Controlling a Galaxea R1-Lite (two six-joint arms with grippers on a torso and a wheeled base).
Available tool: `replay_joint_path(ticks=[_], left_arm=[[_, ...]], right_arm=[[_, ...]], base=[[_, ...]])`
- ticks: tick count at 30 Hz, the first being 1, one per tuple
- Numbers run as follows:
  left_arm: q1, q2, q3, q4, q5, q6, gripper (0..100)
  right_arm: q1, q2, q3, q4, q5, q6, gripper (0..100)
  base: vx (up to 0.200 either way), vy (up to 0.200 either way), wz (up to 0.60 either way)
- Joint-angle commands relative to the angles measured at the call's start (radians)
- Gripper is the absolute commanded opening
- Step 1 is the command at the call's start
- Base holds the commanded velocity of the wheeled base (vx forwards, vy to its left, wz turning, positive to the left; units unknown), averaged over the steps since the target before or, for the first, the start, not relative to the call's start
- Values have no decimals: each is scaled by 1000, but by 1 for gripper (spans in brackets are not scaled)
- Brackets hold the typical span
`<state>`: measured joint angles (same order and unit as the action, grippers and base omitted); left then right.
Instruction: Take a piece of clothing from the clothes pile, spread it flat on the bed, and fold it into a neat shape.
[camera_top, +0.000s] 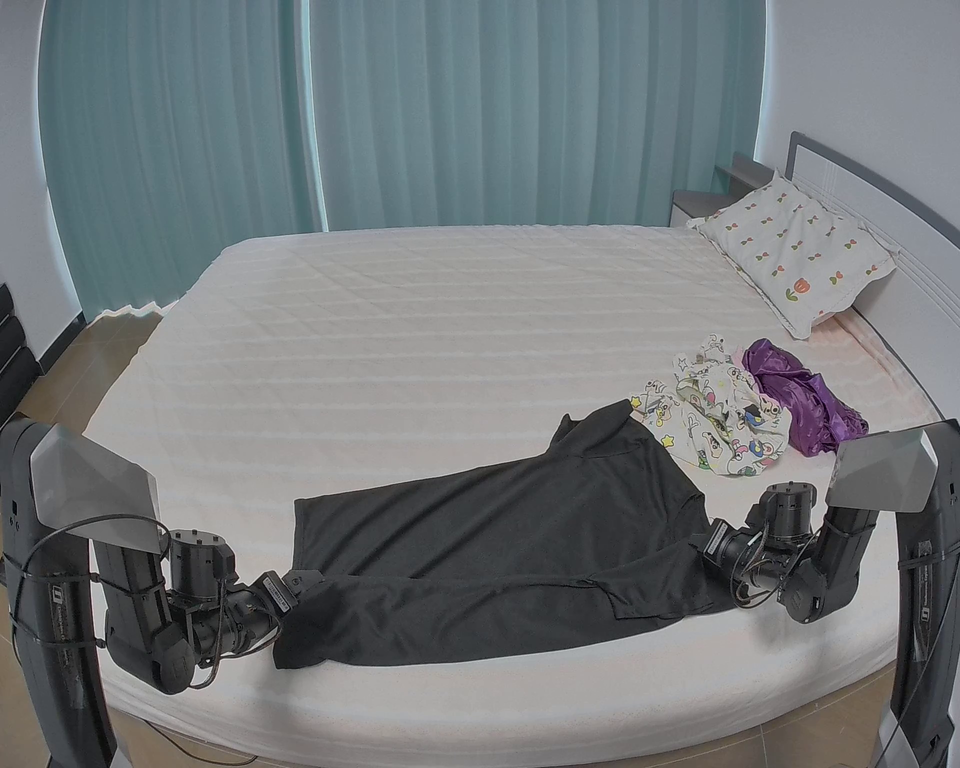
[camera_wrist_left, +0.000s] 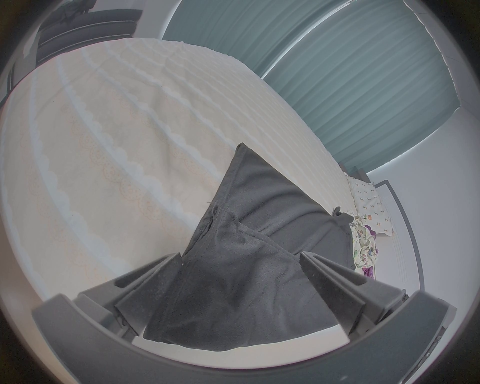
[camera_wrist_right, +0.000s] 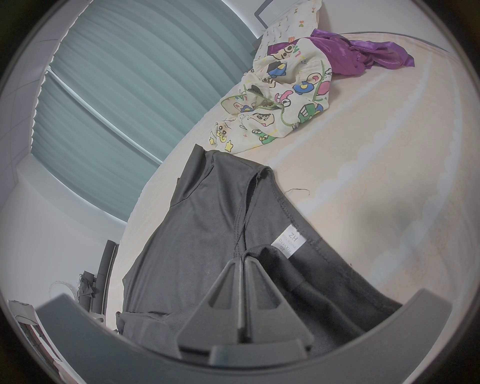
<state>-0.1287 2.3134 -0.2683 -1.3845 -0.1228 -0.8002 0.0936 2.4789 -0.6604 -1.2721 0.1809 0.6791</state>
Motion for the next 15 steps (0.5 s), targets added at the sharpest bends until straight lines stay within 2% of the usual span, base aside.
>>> replay_joint_path(ticks=[1,2,3,10,15], left_arm=[[0,1,-2,-1,0,-1,100],[0,1,0,-1,0,-2,100],[0,1,-2,-1,0,-2,100],[0,1,0,-1,0,-1,100],[-2,-5,29,-2,9,29,100]], right_arm=[[0,5,2,-1,0,-3,0],[0,5,1,-3,0,-3,0],[0,5,1,-6,0,-3,100],[-11,-3,18,-39,0,2,100],[-46,-54,91,-81,-1,3,100]], base=[[0,0,0],[0,0,0],[0,0,0],[0,0,0],[0,0,0]])
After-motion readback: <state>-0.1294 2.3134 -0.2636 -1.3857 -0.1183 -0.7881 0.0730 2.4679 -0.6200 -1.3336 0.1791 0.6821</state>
